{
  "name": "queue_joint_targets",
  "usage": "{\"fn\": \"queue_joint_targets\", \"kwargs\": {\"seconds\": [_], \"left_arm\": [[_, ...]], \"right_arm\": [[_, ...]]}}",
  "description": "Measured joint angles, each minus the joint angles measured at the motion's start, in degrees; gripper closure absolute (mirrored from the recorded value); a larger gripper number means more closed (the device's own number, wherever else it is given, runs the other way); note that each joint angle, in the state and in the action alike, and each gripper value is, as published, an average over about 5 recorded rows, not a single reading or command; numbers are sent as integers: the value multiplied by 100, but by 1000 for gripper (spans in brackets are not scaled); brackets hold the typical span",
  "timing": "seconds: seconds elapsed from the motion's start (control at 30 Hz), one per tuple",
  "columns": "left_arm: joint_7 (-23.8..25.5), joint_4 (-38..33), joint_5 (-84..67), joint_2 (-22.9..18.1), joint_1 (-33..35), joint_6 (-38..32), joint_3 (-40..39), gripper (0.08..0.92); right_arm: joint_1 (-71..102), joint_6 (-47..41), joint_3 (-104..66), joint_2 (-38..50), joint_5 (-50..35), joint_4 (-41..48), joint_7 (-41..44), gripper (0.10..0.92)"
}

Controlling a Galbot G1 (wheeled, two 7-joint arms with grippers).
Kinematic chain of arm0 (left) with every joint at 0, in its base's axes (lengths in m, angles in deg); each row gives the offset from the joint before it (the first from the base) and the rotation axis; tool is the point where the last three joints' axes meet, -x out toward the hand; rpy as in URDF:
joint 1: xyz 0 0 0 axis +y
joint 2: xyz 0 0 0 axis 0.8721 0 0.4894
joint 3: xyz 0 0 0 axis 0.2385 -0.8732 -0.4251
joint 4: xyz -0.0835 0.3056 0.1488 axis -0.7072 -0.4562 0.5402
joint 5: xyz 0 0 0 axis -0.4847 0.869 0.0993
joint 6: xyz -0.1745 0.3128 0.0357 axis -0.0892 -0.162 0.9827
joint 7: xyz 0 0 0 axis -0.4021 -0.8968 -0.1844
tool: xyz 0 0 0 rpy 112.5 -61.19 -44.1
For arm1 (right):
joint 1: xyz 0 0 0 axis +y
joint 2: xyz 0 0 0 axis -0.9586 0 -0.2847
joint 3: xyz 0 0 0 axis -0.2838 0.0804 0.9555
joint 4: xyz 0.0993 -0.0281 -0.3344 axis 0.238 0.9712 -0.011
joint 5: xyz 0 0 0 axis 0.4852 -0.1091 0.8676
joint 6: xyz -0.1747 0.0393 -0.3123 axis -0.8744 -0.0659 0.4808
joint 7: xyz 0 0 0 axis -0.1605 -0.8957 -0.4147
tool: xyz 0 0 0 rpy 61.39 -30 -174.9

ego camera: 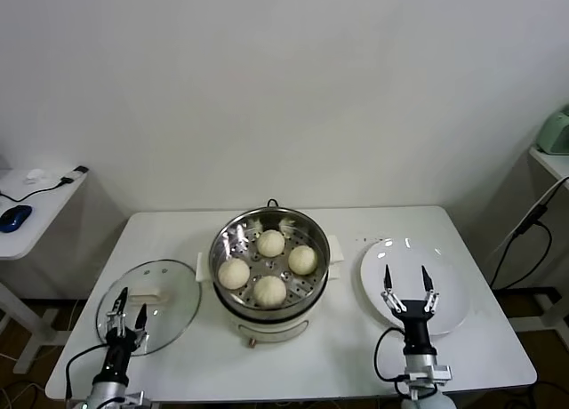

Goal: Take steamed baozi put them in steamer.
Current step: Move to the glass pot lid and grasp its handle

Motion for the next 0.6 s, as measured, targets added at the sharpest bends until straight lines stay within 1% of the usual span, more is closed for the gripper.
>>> {"fn": "queue_joint_targets", "kwargs": {"seconds": [0.6], "left_arm": [[172, 624, 459, 152, -601, 159, -90, 177]], "right_arm": [[389, 112, -123, -129, 36, -106, -9, 203]]}}
